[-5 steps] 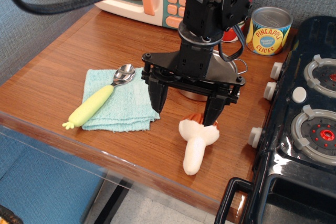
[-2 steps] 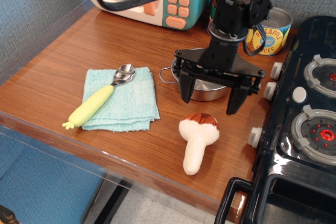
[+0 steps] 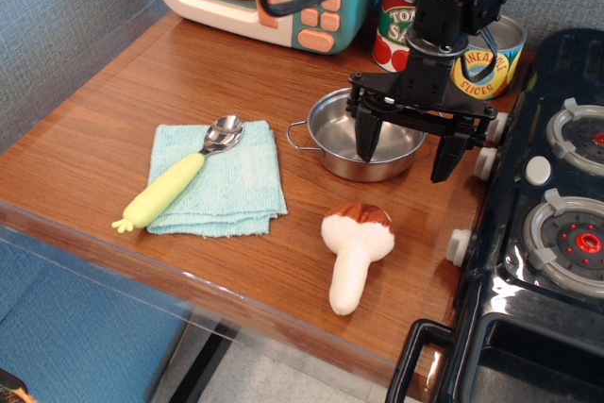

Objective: Move pot to left edge of table.

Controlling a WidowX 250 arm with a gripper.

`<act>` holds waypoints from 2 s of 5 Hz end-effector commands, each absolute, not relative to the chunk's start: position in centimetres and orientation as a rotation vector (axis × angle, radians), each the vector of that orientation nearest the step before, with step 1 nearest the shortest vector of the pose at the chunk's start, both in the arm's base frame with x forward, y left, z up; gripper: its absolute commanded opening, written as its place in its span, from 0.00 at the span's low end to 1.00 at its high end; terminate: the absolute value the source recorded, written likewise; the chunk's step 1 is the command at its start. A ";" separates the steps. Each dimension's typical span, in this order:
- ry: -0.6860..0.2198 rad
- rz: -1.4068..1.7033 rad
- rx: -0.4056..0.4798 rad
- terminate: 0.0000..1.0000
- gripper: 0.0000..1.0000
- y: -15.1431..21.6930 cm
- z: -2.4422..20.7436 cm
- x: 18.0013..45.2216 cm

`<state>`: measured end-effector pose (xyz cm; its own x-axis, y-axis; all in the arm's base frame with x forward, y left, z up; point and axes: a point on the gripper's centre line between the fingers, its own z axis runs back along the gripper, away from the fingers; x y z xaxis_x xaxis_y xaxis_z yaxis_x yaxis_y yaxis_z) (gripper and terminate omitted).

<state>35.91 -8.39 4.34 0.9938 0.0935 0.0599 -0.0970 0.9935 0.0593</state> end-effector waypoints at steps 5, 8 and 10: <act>-0.071 0.073 0.033 0.00 0.00 -7.3 4.9 38.0; -0.197 0.204 -0.013 0.00 0.00 0.8 13.2 36.5; -0.158 0.321 0.030 0.00 0.00 9.2 11.0 36.6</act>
<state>36.43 9.02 8.90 0.9441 0.3143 0.0990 -0.3165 0.9486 0.0068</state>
